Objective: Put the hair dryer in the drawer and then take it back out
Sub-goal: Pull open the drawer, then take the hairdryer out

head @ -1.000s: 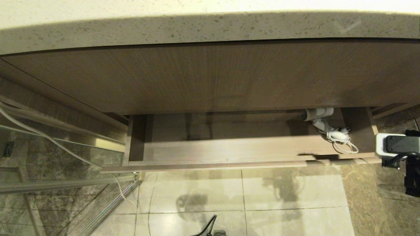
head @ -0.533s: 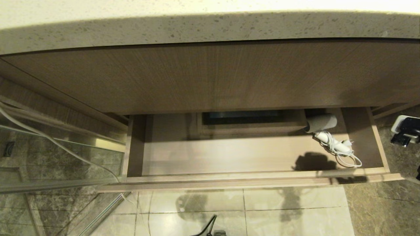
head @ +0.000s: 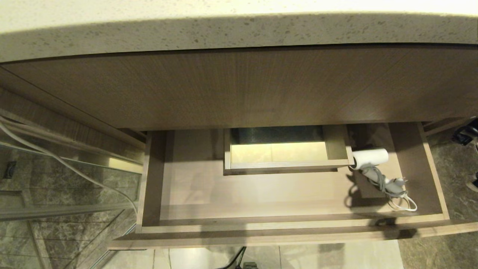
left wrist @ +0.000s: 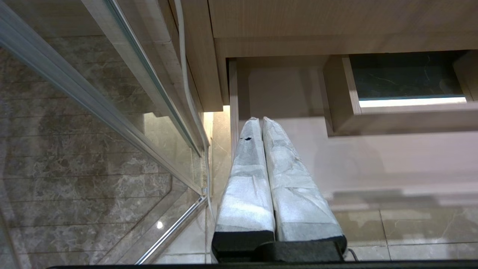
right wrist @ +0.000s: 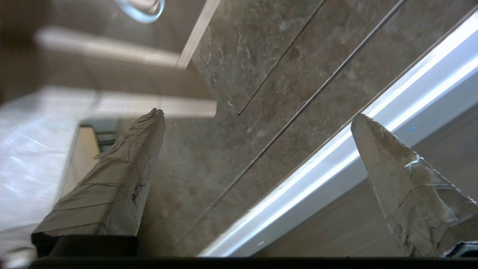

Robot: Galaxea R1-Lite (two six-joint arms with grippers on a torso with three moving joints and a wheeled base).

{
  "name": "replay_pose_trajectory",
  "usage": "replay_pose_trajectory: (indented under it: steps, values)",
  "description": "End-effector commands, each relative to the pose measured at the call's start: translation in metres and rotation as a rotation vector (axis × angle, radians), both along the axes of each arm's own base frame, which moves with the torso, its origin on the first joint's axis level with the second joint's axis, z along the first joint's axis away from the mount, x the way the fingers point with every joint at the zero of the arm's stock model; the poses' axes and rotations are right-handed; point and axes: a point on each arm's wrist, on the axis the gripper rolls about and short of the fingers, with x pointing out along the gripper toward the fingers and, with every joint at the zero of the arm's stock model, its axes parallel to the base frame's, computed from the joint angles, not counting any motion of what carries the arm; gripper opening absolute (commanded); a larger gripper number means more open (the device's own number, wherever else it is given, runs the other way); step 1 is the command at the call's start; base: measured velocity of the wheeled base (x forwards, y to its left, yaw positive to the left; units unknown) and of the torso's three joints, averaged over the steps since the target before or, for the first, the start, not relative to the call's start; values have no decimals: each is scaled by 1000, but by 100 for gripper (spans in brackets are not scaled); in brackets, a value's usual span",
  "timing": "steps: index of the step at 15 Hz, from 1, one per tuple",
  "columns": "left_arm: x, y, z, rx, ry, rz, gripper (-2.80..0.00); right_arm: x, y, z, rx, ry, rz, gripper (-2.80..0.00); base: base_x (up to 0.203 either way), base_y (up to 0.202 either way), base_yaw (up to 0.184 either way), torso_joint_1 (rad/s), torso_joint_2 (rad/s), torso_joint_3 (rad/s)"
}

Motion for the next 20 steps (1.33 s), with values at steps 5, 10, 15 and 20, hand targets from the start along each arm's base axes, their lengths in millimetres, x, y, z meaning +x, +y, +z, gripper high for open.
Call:
replay_pose_trajectory:
  steps: [5,10,15,20]
  values:
    - [4,0,-11,-1,39,0,-280,42,-10,-18,48,43,-100,0,0,0,0,0,0,0]
    - [4,0,-11,0,37,0,-280,21,-5,-23,76,153,-106,0,0,0,0,0,0,0]
    - [4,0,-11,-1,39,0,-280,10,-2,-57,157,254,-179,0,0,0,0,0,0,0]
    - [4,0,-11,0,39,0,-280,52,-5,-97,242,312,-265,0,0,0,0,0,0,0]
